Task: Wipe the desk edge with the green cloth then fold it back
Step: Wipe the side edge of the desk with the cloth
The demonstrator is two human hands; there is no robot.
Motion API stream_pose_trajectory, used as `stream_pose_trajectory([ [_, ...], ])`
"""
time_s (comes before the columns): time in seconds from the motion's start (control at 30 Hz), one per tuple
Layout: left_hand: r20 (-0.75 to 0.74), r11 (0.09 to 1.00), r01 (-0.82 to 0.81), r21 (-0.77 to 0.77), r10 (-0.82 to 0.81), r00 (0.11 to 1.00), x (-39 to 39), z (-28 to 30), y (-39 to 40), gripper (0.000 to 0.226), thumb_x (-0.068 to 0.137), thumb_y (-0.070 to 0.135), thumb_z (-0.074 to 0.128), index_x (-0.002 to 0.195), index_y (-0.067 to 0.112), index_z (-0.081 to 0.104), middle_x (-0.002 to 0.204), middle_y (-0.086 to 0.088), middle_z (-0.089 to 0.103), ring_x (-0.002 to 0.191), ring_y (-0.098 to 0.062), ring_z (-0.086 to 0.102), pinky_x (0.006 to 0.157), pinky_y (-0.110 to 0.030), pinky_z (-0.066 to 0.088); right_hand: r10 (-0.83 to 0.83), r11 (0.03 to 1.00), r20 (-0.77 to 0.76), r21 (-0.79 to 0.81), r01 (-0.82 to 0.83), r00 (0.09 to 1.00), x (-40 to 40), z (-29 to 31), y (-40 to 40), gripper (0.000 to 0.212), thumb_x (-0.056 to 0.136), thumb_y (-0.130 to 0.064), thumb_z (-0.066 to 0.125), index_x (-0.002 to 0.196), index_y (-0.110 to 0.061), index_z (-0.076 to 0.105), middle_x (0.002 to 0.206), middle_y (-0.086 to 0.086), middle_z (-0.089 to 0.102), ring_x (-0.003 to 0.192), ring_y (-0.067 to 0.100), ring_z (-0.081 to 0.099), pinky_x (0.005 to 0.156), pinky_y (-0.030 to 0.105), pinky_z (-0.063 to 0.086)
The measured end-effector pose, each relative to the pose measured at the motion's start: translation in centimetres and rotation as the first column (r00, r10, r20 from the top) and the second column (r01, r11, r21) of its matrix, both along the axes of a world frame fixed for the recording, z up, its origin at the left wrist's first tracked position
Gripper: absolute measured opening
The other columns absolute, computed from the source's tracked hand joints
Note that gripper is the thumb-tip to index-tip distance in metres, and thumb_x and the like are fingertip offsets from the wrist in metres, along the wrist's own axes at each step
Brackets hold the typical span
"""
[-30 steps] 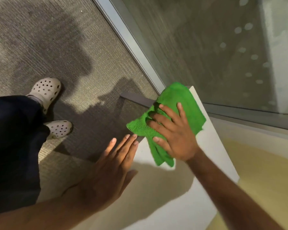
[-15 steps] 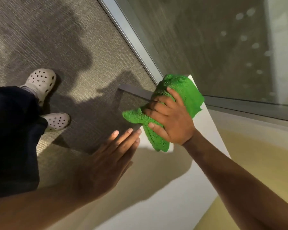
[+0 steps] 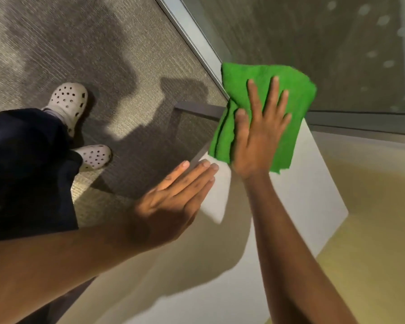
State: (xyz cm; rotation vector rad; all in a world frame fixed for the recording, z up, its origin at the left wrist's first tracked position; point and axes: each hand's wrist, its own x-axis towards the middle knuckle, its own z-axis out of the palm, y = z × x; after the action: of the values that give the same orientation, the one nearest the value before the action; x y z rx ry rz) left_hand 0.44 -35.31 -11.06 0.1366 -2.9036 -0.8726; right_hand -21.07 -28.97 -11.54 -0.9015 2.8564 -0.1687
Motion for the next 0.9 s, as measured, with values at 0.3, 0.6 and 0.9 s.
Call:
stream_pose_trajectory([
  [0.3,-0.002,0.995,-0.009,-0.103,0.009,1.000,0.1,-2.5,1.3,0.078,0.105,0.049,0.057,0.160,-0.003,0.039,0.172,-0.017,0.033,0.161,-0.031,0.031,0.125,-0.052,0.041,-0.335,0.938,0.000,0.095,0.333,0.942,-3.7,-0.4,-4.0,0.091,0.087,-0.055,0.054,0.167,-0.031,0.018,0.174,0.005,0.022,0.162,0.034,0.015,0.125,0.067,0.010],
  [0.6,0.030,0.998,-0.004,-0.056,0.006,1.000,0.6,-2.0,1.3,0.074,0.106,0.040,0.053,0.163,-0.003,0.031,0.175,-0.017,0.026,0.164,-0.032,0.023,0.127,-0.058,0.034,-0.264,0.964,-0.019,-0.001,0.265,0.964,-2.4,0.3,-3.8,0.053,0.108,-0.039,0.040,0.160,-0.032,0.039,0.171,0.001,0.032,0.161,0.027,0.022,0.130,0.058,0.010],
  [0.9,-0.013,0.999,-0.035,-0.023,0.035,0.999,0.7,-3.0,1.9,0.078,0.105,0.040,0.053,0.165,-0.002,0.027,0.178,-0.015,0.023,0.166,-0.029,0.019,0.129,-0.058,0.028,-0.276,0.954,0.000,0.122,0.274,0.961,-3.2,0.2,-4.2,0.079,0.086,-0.049,0.057,0.160,-0.035,0.035,0.171,0.001,0.029,0.159,0.031,0.023,0.124,0.065,0.015],
])
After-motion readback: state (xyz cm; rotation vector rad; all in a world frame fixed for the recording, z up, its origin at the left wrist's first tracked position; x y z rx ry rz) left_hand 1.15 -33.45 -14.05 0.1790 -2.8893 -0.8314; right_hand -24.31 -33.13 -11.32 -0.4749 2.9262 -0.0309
